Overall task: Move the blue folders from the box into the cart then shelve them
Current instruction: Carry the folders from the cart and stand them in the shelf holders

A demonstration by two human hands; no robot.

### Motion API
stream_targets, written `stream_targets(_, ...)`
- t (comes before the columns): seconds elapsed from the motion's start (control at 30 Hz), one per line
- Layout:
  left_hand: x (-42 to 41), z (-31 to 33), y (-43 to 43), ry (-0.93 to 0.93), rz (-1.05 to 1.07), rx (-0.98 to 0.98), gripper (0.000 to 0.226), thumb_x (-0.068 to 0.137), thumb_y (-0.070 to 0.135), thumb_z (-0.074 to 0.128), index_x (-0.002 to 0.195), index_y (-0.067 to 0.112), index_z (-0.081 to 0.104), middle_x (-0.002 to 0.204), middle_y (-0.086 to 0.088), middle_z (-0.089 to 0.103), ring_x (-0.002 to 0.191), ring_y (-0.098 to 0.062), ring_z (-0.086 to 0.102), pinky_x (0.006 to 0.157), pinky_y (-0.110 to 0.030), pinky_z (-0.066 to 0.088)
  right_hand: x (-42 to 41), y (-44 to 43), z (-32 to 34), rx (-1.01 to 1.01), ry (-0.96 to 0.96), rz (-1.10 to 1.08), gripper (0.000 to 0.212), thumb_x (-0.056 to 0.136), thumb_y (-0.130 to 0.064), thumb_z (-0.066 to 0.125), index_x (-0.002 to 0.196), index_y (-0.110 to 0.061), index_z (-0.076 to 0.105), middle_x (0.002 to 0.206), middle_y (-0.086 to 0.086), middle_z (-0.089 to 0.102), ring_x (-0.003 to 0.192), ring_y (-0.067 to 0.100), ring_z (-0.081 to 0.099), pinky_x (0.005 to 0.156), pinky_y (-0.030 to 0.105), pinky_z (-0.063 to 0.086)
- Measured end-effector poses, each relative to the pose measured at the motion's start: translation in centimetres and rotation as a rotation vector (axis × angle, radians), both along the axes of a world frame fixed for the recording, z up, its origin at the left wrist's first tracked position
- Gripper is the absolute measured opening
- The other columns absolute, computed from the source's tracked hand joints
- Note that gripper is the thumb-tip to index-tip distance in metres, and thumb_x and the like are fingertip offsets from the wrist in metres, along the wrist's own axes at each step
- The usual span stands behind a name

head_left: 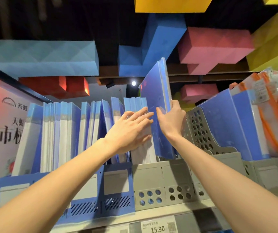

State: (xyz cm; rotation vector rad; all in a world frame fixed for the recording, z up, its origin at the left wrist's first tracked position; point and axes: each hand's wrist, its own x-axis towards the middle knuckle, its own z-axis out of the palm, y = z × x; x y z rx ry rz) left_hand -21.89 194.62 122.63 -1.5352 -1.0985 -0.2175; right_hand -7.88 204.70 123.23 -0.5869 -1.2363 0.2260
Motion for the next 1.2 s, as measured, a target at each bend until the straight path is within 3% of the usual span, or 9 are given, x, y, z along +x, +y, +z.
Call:
stream_targets(0.2,0.0,0.0,0.0,-0.003,-0.002,-0.01,0.055,0.101,0.052,0.044,0.145,0.021,0.047,0.164,0.003,0.028,0.155,-0.018,0.013,0.119,-0.041,0.023,-0.5,0.2,0.1,-0.088,0.092,0.052,0.036,0.088,-0.033,0.068,0.115,-0.011,0.058,0.102,0.009,0.067,0.083,0.019,0.043,0.07,0.032,0.04)
stream_targets(0.37,-0.2,0.0,0.2,-0.003,-0.003,0.0,0.054,0.1,0.052,0.043,0.144,0.021,0.049,0.164,0.004,0.029,0.155,-0.017,0.014,0.117,-0.04,0.022,-0.5,0.1,0.4,-0.12,0.152,0.076,0.032,0.086,-0.031,0.07,0.105,-0.009,0.057,0.093,0.006,0.06,0.082,0.022,0.046,0.069,0.031,0.038)
stream_targets(0.47,-0.1,0.0,0.1,-0.005,-0.009,0.003,0.052,0.1,0.052,0.044,0.143,0.022,0.049,0.164,0.004,0.029,0.155,-0.018,0.014,0.117,-0.04,0.023,0.0,0.3,-0.7,-0.095,0.139,0.051,0.034,0.086,-0.035,0.069,0.104,-0.011,0.054,0.089,0.002,0.059,0.08,0.021,0.046,0.071,0.036,0.045)
stream_targets(0.6,0.0,0.0,0.1,-0.01,0.007,-0.008,0.053,0.101,0.053,0.044,0.145,0.024,0.046,0.165,0.005,0.026,0.155,-0.018,0.011,0.119,-0.042,0.022,0.6,0.2,-2.2,-0.072,0.104,0.033,0.032,0.089,-0.039,0.067,0.102,-0.013,0.052,0.087,0.0,0.059,0.071,0.016,0.053,0.059,0.029,0.043)
stream_targets(0.67,0.0,-0.1,0.2,-0.008,0.011,-0.005,0.053,0.101,0.054,0.044,0.145,0.025,0.046,0.165,0.005,0.027,0.155,-0.018,0.011,0.119,-0.042,0.022,0.5,0.0,-2.5,-0.082,0.078,0.056,0.031,0.09,-0.037,0.064,0.099,-0.012,0.049,0.088,0.005,0.061,0.076,0.023,0.056,0.063,0.033,0.043)
stream_targets(0.9,0.1,-0.1,0.0,-0.034,0.009,-0.013,0.056,0.1,0.056,0.043,0.149,0.027,0.042,0.166,0.006,0.022,0.156,-0.017,0.007,0.121,-0.041,0.02,0.5,0.1,-5.7,-0.125,-0.127,-0.004,0.029,0.094,-0.033,0.063,0.108,-0.015,0.046,0.093,0.007,0.064,0.081,0.029,0.061,0.067,0.041,0.049)
stream_targets(1.07,-0.1,-0.2,0.1,-0.037,-0.025,0.004,0.055,0.1,0.057,0.04,0.146,0.027,0.045,0.166,0.006,0.021,0.155,-0.014,0.007,0.121,-0.039,0.021,1.2,-0.5,-5.8,-0.158,-0.277,0.166,0.035,0.097,-0.035,0.06,0.116,-0.014,0.041,0.112,0.009,0.06,0.095,0.029,0.059,0.069,0.036,0.046)
stream_targets(1.2,-1.0,-0.3,0.1,-0.044,-0.073,0.038,0.056,0.101,0.06,0.038,0.146,0.029,0.044,0.168,0.004,0.011,0.155,-0.012,0.006,0.12,-0.038,0.023,2.7,-1.0,-6.4,-0.191,-0.573,0.308,0.041,0.101,-0.045,0.049,0.124,-0.014,0.036,0.124,0.006,0.055,0.102,0.022,0.058,0.075,0.033,0.044)
